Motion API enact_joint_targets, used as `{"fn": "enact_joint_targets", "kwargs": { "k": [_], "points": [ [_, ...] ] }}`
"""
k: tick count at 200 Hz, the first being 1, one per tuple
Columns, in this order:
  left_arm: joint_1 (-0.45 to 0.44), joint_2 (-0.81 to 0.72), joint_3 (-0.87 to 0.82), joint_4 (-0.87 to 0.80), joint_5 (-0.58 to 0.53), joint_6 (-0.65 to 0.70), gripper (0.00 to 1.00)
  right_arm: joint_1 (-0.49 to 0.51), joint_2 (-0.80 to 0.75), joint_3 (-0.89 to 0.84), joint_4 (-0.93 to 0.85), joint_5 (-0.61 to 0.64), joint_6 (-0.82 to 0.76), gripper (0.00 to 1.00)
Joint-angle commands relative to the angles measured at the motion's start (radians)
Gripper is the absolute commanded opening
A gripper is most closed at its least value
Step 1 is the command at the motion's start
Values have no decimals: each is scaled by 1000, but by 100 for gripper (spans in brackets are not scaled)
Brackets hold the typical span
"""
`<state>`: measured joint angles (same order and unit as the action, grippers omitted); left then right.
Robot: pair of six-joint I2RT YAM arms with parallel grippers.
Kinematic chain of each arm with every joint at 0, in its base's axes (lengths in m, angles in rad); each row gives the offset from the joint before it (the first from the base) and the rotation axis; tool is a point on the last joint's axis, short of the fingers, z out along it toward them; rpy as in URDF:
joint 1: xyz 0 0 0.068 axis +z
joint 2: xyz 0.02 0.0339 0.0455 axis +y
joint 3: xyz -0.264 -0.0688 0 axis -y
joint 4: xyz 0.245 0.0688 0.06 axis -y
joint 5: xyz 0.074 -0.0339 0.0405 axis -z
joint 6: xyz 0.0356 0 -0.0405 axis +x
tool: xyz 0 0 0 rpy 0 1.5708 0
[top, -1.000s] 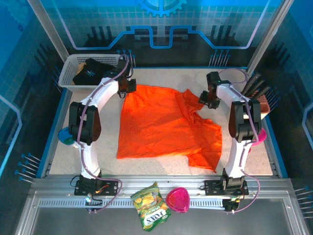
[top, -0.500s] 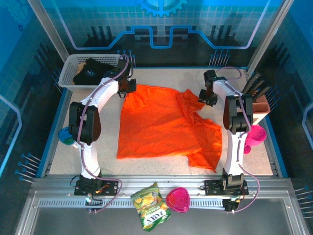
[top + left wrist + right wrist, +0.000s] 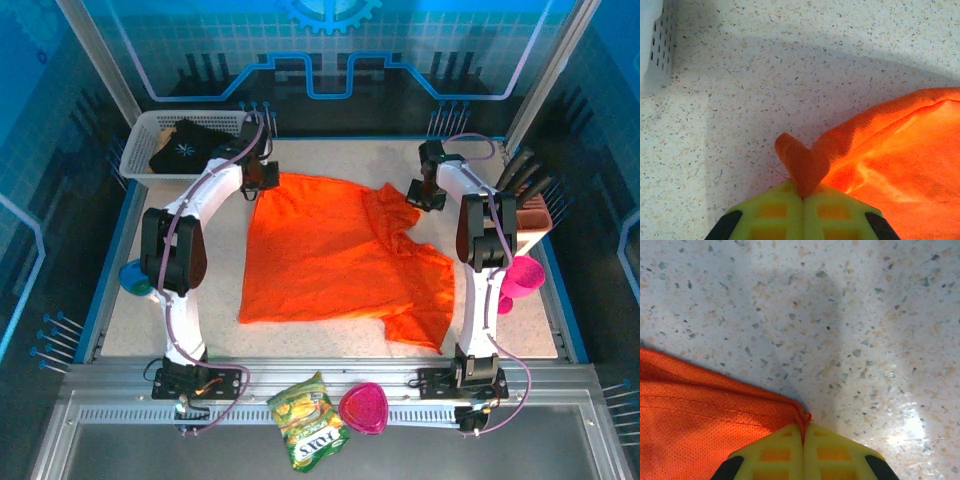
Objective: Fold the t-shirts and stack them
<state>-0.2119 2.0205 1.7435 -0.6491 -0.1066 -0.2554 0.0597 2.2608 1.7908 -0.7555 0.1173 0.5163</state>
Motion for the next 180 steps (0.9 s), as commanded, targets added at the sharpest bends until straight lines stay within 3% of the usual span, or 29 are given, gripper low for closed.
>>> {"fn": "enact_joint_targets", "kwargs": {
  "k": [1,43,103,136,180],
  "points": [
    [-12,-45,22,-21,30,5,0,12,-68,-14,2,-24,-45,0],
    [-26,-196,41,-64,30,1,0,56,-377,-83,-3,22,-144,0],
    [-25,-511,63,-193,40,-16,0,115,-933,-207,-11,29,-288,0],
    [-25,-703,61,-259,118,0,0,174,-1182,-165,-69,22,-398,0],
    [-24,-962,36,-326,223,6,0,195,-1448,-90,-117,11,-388,0]
  ]
}}
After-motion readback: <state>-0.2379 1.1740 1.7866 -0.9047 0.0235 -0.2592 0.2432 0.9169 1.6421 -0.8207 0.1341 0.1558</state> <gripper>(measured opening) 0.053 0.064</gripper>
